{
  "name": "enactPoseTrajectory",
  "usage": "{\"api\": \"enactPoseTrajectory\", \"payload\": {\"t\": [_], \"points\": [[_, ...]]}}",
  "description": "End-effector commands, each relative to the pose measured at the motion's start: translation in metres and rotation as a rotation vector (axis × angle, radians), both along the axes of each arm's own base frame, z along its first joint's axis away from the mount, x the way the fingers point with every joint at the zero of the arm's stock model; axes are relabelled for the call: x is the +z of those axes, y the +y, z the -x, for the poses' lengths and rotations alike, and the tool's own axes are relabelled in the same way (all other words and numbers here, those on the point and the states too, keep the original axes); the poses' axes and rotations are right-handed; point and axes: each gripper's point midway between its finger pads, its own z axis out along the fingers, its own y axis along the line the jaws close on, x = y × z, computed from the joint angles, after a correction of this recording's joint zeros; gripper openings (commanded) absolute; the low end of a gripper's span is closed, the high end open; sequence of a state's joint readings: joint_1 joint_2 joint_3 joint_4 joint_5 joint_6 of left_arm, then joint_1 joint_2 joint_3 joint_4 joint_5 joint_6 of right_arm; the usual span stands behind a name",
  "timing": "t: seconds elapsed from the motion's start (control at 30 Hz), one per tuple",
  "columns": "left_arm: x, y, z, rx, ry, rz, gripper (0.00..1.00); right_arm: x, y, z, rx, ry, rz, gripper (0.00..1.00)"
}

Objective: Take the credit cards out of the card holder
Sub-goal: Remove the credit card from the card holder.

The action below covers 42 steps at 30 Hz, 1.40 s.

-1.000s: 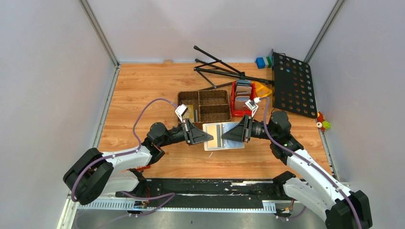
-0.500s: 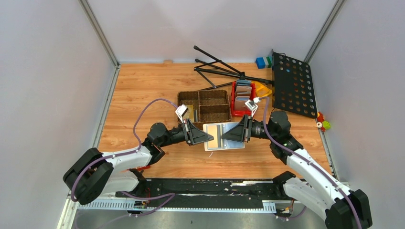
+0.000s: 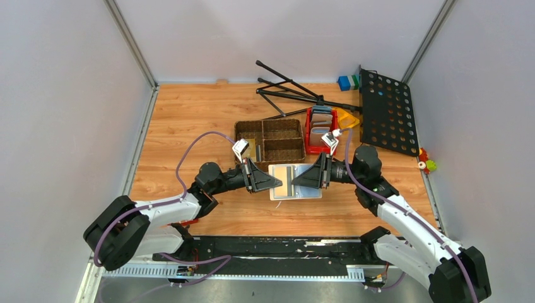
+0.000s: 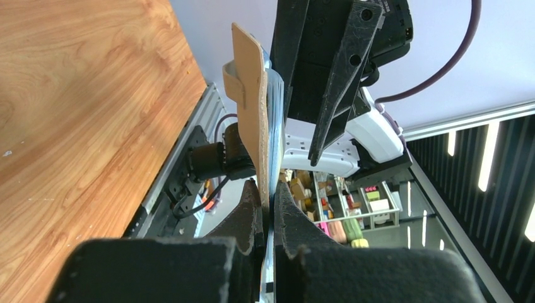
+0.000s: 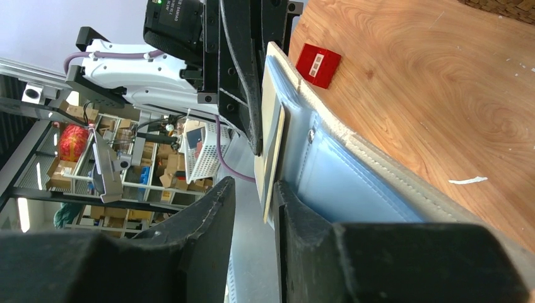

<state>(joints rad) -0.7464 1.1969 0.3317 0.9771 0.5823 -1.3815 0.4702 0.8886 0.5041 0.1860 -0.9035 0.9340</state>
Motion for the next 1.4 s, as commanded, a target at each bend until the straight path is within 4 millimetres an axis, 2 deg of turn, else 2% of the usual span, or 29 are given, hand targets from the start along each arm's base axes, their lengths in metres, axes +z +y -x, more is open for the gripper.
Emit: {"api": "enactPoseTrajectory", "payload": {"t": [0.0,0.13,0.27,0.37,0.6,0.77,0.9,1.07,1.37], "points": [[0.052,0.0,0.014,-0.047,-0.135,0.154,0.0,0.001,0.003,0.005,0.03,-0.012,-0.023,0.29],[0.057,0.0,0.017,-0.059,-0.137,0.183,0.0,0.001,0.004,0.006,0.038,-0.009,-0.025,0.29],[0.07,0.001,0.022,-0.086,-0.135,0.244,0.0,-0.018,0.003,0.001,0.015,0.022,0.034,0.31],[0.079,0.004,0.026,-0.102,-0.141,0.281,0.0,-0.023,0.002,0.0,0.006,0.024,0.049,0.33],[0.082,0.005,0.027,-0.093,-0.156,0.272,0.0,-0.019,0.002,0.0,0.013,0.014,0.043,0.35],[0.077,0.001,0.025,-0.089,-0.158,0.254,0.0,-0.002,0.005,0.005,0.044,-0.001,-0.018,0.35],[0.047,-0.011,0.015,-0.053,-0.139,0.103,0.0,0.015,0.006,0.011,0.07,-0.01,-0.071,0.31],[0.02,-0.009,0.002,0.026,-0.159,-0.063,0.0,0.024,0.004,0.014,0.065,-0.016,-0.095,0.22],[0.027,-0.01,0.006,0.005,-0.151,-0.017,0.0,0.033,0.006,0.018,0.098,-0.012,-0.152,0.22]]}}
